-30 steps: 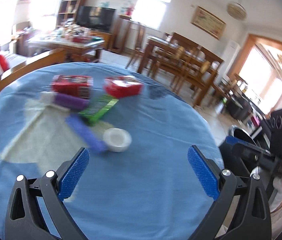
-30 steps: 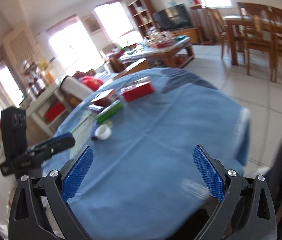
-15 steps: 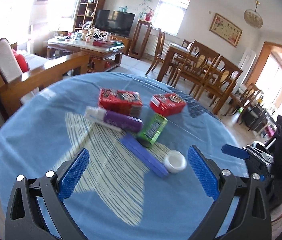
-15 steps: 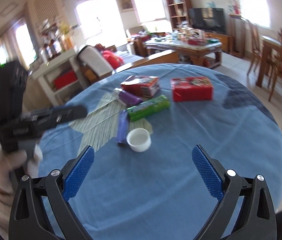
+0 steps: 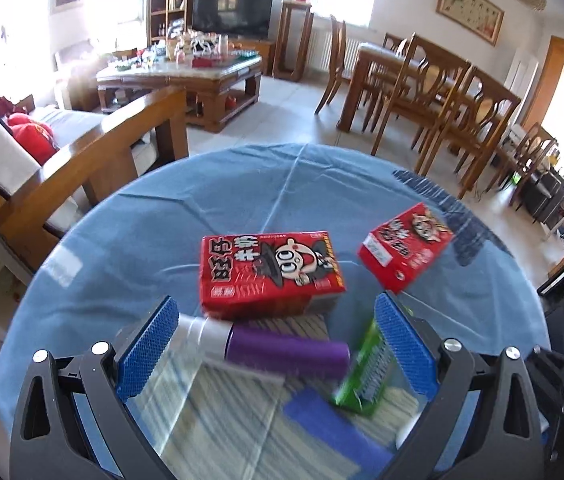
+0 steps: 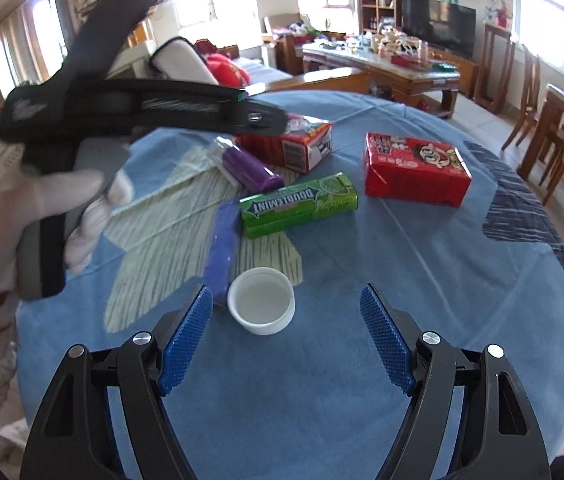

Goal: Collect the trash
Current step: 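Grasp the red milk box with left tool while right tool grasps the small white cup, then carry milk box and white cup over the bin and open both tools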

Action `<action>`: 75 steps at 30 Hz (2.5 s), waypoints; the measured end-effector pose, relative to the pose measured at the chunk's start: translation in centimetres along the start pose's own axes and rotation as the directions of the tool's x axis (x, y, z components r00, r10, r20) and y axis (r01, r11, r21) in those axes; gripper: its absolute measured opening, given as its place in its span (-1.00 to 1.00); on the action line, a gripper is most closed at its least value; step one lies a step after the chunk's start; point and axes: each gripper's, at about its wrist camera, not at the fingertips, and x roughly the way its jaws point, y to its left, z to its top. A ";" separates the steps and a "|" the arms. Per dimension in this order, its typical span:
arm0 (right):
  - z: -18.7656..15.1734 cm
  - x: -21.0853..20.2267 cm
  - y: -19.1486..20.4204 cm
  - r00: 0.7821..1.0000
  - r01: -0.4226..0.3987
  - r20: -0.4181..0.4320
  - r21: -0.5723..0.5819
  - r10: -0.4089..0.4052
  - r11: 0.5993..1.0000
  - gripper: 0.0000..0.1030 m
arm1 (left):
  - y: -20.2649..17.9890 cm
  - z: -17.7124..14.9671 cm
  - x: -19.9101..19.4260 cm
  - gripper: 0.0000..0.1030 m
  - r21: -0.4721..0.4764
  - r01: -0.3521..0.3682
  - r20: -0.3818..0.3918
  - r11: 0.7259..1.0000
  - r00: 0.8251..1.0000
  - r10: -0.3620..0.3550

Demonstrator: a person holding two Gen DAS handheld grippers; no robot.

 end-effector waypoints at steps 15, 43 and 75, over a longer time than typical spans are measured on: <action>0.6 1.6 -0.5 0.999 0.010 -0.052 -0.029 -0.012 1.000 0.23 | 0.6 0.3 3.6 0.75 0.006 -0.021 -0.046 1.000 0.999 0.021; -4.1 -9.4 -2.9 0.984 -0.096 0.164 0.150 0.071 0.984 -0.29 | -3.8 -5.2 -11.0 0.75 0.040 0.103 0.201 0.994 0.973 -0.109; -29.3 -28.8 -21.3 0.918 0.076 0.268 0.604 -0.292 0.793 -0.29 | -34.3 -13.3 -7.7 0.75 0.406 0.494 -0.017 0.769 0.845 -0.534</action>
